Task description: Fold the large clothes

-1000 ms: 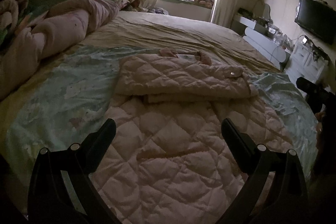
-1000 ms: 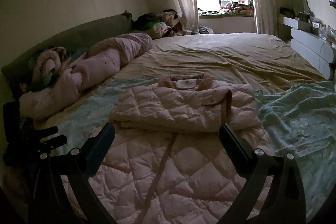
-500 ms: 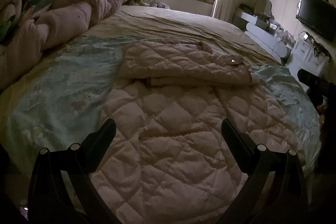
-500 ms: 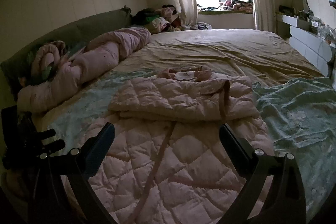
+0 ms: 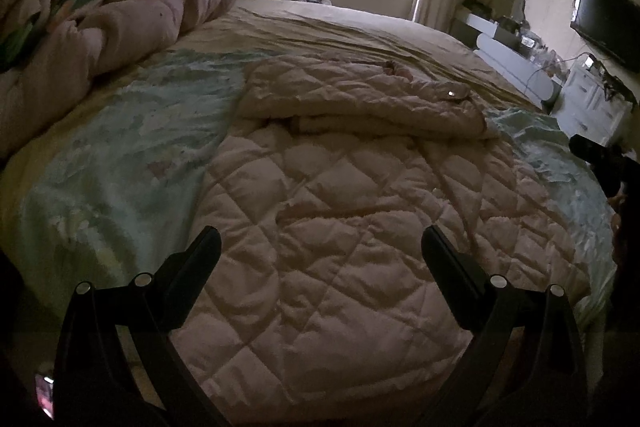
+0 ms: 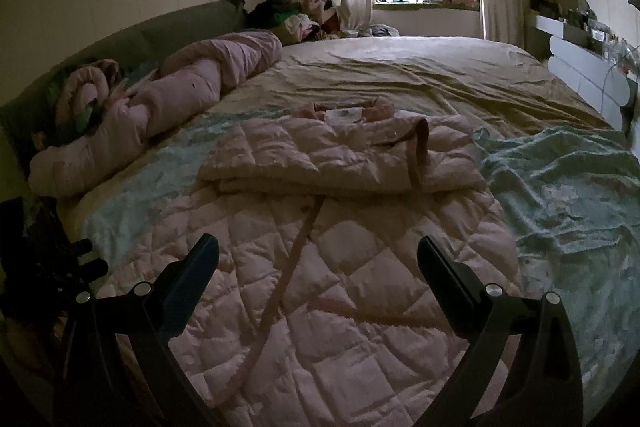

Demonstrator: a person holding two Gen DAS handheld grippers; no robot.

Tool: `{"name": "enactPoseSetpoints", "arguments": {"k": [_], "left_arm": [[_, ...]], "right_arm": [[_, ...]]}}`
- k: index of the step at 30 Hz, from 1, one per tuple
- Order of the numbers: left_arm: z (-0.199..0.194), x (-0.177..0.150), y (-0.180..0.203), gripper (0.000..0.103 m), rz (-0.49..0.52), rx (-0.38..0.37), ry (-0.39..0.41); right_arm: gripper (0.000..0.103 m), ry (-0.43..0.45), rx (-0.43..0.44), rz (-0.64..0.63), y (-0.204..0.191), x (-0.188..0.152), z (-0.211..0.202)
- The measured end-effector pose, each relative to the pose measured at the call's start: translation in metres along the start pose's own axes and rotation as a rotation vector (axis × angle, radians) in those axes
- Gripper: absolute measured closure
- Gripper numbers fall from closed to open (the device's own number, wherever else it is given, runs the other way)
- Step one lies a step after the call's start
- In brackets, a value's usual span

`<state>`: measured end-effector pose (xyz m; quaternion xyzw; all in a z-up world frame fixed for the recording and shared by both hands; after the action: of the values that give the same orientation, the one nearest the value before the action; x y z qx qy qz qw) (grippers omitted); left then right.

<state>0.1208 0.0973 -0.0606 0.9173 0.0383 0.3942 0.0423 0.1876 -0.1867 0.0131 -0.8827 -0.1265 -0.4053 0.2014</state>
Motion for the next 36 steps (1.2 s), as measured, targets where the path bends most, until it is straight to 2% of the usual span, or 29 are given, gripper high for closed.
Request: {"name": "enactPoseSetpoints", "arguments": {"k": [17, 25, 36], "left_arm": [[-0.013, -0.039, -0.029, 0.009, -0.049, 0.046, -0.044], [-0.023, -0.057, -0.054, 0.009, -0.088, 0.084, -0.065], [-0.015, -0.085, -0.072, 0.009, -0.116, 0.108, -0.138]], "right_arm": [[0.004, -0.057, 0.007, -0.018, 0.000, -0.033, 0.000], [0.004, -0.082, 0.001, -0.011, 0.007, -0.052, 0.000], [0.004, -0.149, -0.060, -0.004, 0.032, -0.083, -0.004]]}}
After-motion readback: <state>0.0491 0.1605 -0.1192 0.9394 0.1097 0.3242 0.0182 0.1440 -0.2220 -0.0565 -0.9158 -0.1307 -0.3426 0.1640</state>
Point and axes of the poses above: each gripper's, at about its wrist camera, not at the fingertips, and z roughly the way its jaws point, y to its right, x to its top, the point moved 10 cm from there along z, roughly the way its jaws point, and after that the axes turned 1 degree about x, right-handed, at the moved point
